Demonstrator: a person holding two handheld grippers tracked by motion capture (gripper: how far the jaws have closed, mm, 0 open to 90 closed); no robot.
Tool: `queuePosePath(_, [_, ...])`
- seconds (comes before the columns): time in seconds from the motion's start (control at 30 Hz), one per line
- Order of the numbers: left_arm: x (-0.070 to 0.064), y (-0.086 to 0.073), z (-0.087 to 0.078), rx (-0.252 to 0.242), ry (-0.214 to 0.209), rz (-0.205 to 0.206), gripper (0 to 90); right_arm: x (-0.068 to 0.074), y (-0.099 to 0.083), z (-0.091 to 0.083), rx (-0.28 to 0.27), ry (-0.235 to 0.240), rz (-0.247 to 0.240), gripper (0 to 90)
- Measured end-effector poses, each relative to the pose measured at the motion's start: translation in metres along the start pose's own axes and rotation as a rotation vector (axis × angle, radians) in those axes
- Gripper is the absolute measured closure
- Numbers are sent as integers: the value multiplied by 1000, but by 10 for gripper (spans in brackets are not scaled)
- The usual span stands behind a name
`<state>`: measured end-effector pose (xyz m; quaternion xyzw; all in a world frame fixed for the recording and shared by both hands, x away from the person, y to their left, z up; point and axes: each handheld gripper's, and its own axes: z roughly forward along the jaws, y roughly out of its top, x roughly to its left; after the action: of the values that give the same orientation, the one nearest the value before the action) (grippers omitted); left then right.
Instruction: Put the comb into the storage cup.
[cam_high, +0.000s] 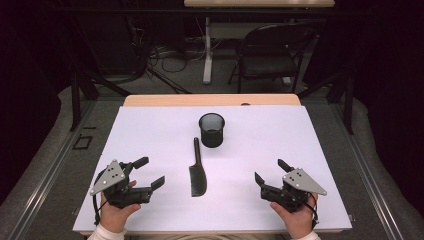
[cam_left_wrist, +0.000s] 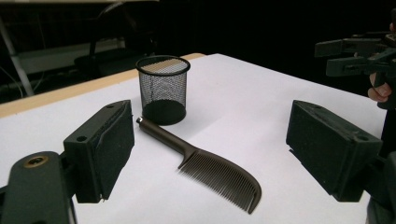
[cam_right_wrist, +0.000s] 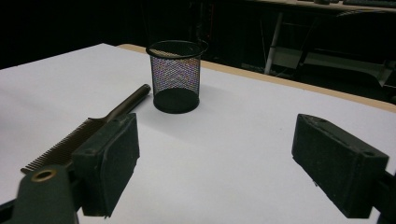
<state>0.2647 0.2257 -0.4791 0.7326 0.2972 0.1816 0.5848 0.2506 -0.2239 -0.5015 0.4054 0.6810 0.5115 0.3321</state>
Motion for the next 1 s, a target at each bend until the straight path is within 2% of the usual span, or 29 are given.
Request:
queuePosePath(0.13, [-1, 5, 5, 18, -5, -5, 164, 0, 0, 1, 3, 0, -3, 149])
queuePosePath(0.3, [-1, 13, 11, 42, -9, -16, 269, 1, -1, 2, 9, -2, -5, 150])
queuePosePath(0.4, [-1, 18, 15, 69, 0, -15, 284, 1, -1, 2, 11, 0, -6, 151])
queuePosePath(0.57, [0, 27, 23, 91, 9, -28, 360, 1, -2, 2, 11, 0, -9, 153])
queuePosePath(0.63, [1, 30, 26, 105, -1, -27, 389, 1, -2, 2, 10, 0, -8, 154])
queuePosePath(0.73, [1, 35, 31, 114, 13, -14, 423, 0, -2, 2, 11, -3, -4, 156])
queuePosePath(0.93, [6, 45, 41, 134, -4, -41, 472, -1, -2, 2, 10, -3, 1, 157])
queuePosePath(1.0, [8, 48, 46, 155, 6, -41, 491, -2, -3, 3, 8, -3, 0, 158])
